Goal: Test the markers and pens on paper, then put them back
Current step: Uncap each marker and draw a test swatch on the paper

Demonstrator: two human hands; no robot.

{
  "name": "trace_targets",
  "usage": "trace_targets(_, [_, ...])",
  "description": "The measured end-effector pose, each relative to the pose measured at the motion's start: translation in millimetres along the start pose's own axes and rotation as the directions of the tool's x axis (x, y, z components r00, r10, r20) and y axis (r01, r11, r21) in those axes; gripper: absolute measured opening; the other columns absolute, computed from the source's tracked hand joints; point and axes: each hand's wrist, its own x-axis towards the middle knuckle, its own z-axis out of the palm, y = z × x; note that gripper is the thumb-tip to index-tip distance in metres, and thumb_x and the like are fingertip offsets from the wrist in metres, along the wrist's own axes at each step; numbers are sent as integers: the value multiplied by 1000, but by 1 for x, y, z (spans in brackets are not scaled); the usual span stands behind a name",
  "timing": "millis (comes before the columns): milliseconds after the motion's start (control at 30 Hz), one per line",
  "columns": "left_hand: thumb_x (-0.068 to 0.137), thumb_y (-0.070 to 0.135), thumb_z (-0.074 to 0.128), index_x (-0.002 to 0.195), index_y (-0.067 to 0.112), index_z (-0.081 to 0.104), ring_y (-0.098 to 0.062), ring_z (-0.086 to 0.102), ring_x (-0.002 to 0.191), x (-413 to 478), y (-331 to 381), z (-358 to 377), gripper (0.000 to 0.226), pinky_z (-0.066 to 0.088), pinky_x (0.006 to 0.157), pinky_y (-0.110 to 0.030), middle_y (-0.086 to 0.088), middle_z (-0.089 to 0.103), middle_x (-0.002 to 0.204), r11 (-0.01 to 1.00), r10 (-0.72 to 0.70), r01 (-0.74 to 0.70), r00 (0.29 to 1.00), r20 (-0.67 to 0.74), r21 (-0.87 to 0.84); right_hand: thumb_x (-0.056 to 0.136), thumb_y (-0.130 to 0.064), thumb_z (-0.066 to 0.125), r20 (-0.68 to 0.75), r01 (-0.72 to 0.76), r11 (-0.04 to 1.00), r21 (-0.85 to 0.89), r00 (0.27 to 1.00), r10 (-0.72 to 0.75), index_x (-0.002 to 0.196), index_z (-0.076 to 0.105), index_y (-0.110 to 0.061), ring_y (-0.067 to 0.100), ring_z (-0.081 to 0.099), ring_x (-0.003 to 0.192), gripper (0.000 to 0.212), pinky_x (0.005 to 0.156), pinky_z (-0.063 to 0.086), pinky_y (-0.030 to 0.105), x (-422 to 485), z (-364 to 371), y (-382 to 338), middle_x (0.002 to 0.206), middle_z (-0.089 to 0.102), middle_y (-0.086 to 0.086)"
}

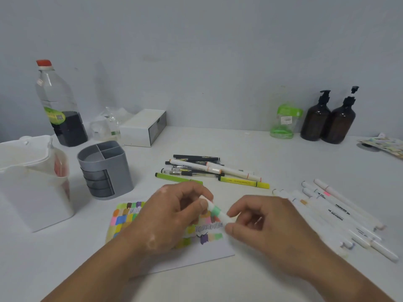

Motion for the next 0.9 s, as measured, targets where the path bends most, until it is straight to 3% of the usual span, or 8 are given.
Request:
trace_targets(200, [95,26,67,104,37,72,-8,61,63,0,-2,8,15,52,62,-26,7,69,77,1000,18,-19,998,65,17,74,-42,78,-54,-60,984,-170,997,52,74,69,-39,-1,59,67,9,58,44,13,2,10,2,72,69,-25])
trace_targets(300, [94,28,70,103,37,72,-10,62,66,2,-5,4,14,52,61,-25,9,70,79,994,0,4,999,-37,113,74,-44,74,-104,-149,939,-310,987,122,71,64,-38,-1,61,75,12,60,44,13,6,8,10,71,69,-18])
trace_targets(400, [92,30,71,90,36,74,-4,63,65,4,-7,-1,6,46,57,-12,17,69,75,966,-27,66,987,-156,249,78,-46,69,-121,-218,871,-440,976,183,77,61,-38,5,61,90,11,76,53,26,10,6,19,84,67,-15])
trace_targets(533, [96,25,66,84,35,72,-1,64,68,12,-7,-7,16,43,57,-8,19,69,74,913,-80,186,955,-286,364,79,-45,67,-142,-218,878,-426,975,174,88,62,-38,7,60,92,12,76,51,27,8,3,25,91,65,-16])
trace_targets(633, [97,21,63,98,32,75,-1,62,74,35,-10,-8,17,39,64,-3,18,70,91,797,39,153,952,-302,585,81,-43,68,-139,-202,895,-397,977,158,91,64,-39,6,59,91,11,74,49,25,7,1,28,88,63,-18])
trace_targets(700, [96,17,62,110,28,75,-8,60,85,56,-16,-10,22,43,75,-11,10,70,106,664,75,114,973,-218,739,82,-42,68,-145,-206,901,-383,976,162,92,65,-39,6,59,91,11,75,51,26,7,-2,29,88,64,-18])
trace_targets(800, [88,10,68,121,30,69,-15,59,102,85,-33,-8,39,51,89,-26,7,65,120,508,-15,61,998,-62,859,83,-42,67,-160,-209,911,-356,974,161,96,66,-39,5,59,92,14,78,53,27,7,-7,31,89,65,-17])
trace_targets(900, [89,16,69,115,34,67,-13,58,97,100,-45,-4,32,52,85,-26,9,65,115,397,-58,-16,997,42,918,84,-44,67,-166,-185,925,-331,977,136,98,66,-39,5,58,93,16,80,51,26,6,-8,33,90,65,-17])
